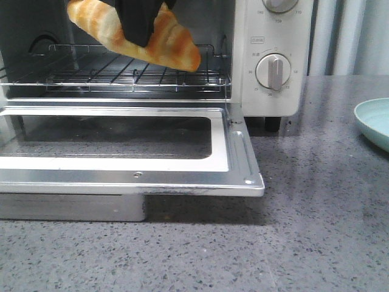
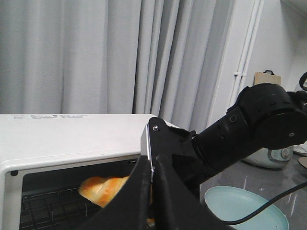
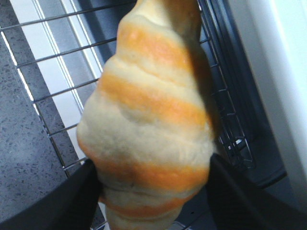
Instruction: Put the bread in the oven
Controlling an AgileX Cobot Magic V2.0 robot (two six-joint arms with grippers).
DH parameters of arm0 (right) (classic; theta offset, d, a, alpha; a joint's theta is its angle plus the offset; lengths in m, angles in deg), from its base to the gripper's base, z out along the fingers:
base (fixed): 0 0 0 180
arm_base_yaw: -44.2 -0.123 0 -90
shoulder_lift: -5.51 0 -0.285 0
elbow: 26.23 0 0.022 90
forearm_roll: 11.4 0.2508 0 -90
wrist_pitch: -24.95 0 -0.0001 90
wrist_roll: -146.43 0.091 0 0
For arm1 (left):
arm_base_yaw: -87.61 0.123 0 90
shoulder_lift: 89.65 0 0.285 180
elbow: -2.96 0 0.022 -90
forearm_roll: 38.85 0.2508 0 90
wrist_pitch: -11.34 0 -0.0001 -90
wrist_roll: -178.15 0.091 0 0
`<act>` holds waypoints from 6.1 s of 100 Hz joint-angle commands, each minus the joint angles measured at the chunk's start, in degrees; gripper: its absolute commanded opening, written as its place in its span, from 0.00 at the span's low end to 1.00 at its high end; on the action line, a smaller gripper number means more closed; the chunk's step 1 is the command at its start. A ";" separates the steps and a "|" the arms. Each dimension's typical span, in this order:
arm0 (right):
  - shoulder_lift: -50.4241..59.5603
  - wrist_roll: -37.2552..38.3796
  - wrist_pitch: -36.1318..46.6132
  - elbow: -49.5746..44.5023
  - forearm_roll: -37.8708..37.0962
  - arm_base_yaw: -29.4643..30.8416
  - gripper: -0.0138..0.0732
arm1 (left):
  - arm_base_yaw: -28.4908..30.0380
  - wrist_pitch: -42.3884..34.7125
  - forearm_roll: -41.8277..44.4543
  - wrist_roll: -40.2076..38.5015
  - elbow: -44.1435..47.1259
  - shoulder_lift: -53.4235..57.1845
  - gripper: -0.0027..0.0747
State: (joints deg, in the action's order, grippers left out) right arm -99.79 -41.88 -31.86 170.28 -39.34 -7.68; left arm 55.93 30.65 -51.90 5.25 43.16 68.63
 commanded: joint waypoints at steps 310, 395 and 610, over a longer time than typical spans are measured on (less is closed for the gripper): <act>18.80 7.36 -17.76 1.61 -6.21 -10.59 0.08 | 32.51 -15.84 2.70 -0.24 24.00 11.18 0.01; 27.28 11.11 -15.88 -6.56 -9.26 -3.09 0.08 | 32.51 -15.84 2.70 -0.24 24.00 11.18 0.01; 99.17 15.80 42.47 -94.42 23.25 55.06 0.08 | 32.51 -15.74 2.70 -0.24 24.00 11.18 0.01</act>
State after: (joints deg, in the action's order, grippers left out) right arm -1.80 -25.32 6.57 75.99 -15.78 47.03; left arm 88.27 19.45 -48.69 5.25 68.77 80.68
